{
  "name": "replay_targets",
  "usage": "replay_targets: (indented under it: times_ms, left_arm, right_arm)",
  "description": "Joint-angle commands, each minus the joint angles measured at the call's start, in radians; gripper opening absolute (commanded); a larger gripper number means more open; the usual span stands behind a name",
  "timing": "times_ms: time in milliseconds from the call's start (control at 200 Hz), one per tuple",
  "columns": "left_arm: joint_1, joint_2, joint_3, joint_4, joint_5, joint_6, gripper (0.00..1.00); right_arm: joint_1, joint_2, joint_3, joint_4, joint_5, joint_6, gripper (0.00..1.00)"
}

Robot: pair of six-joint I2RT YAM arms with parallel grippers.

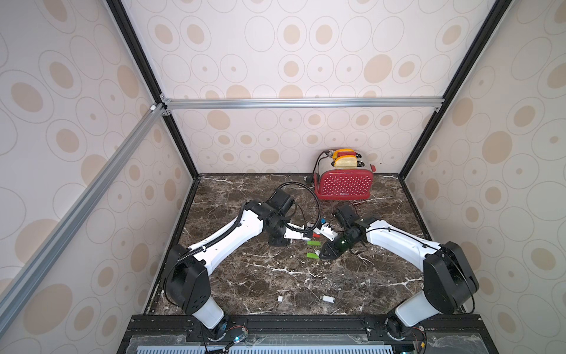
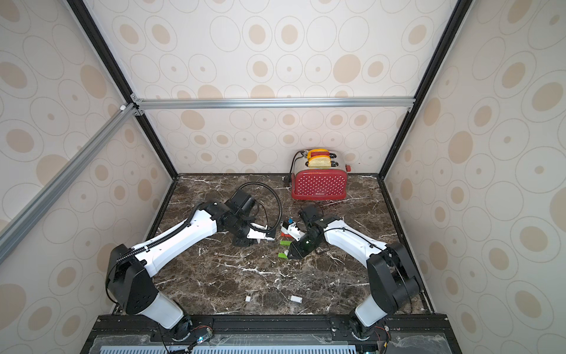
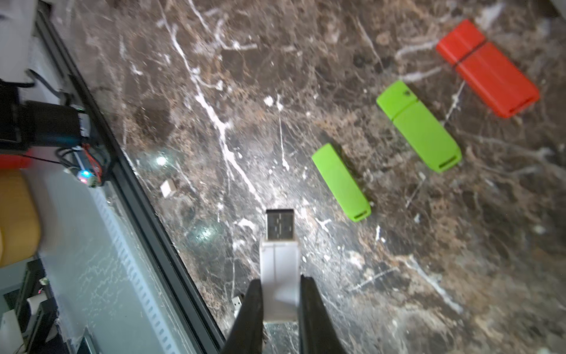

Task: Close the usb drive cover
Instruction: Place the USB drive at the center of the board.

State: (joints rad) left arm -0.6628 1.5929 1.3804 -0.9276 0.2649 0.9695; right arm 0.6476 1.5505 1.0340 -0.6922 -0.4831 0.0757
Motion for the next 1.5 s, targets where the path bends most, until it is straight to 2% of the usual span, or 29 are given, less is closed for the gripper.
replay_targets:
  times_ms: [0, 110, 185, 280, 536, 791, 861, 1097, 1212, 1272, 1367, 1497]
  left_arm:
    - [-0.001, -0.025, -0.018, 0.005, 0.027, -0.056, 0.16]
    - [0.000, -0.030, -0.040, 0.033, 0.033, -0.087, 0.15]
    - [-0.001, -0.033, -0.048, 0.041, 0.034, -0.098, 0.15]
    - [-0.001, -0.037, -0.055, 0.042, 0.031, -0.105, 0.15]
    - [0.000, -0.053, -0.075, 0.050, 0.023, -0.110, 0.15]
    - [-0.001, -0.050, -0.067, 0.052, 0.023, -0.112, 0.15]
    - [-0.001, -0.047, -0.062, 0.052, 0.021, -0.111, 0.15]
    - [-0.001, -0.047, -0.046, 0.050, 0.024, -0.118, 0.15]
    - [-0.001, -0.050, -0.046, 0.051, 0.027, -0.119, 0.15]
    - [0.000, -0.047, -0.041, 0.050, 0.027, -0.119, 0.15]
    - [-0.001, -0.038, -0.025, 0.051, 0.027, -0.129, 0.15]
    - [-0.001, -0.027, -0.001, 0.067, 0.025, -0.164, 0.15]
  right_arm:
    - [0.048, -0.043, -0.043, -0.070, 0.113, 0.060, 0.00]
    - [0.095, -0.013, -0.077, -0.042, 0.176, 0.124, 0.03]
    - [0.108, 0.040, -0.043, -0.080, 0.250, 0.135, 0.07]
    - [0.114, 0.087, -0.014, -0.100, 0.347, 0.135, 0.08]
    - [0.146, 0.182, 0.026, -0.103, 0.424, 0.099, 0.09]
    - [0.159, 0.212, 0.045, -0.110, 0.420, 0.069, 0.41]
    - [0.154, 0.191, 0.048, -0.117, 0.412, 0.062, 0.47]
    - [0.092, 0.075, 0.103, -0.172, 0.300, 0.048, 0.48]
    - [0.031, 0.007, 0.126, -0.120, 0.156, 0.106, 0.48]
    - [-0.015, -0.020, 0.119, -0.039, 0.045, 0.192, 0.47]
    - [-0.067, -0.048, 0.064, 0.178, -0.121, 0.406, 0.41]
    - [-0.072, -0.041, 0.017, 0.449, -0.252, 0.654, 0.37]
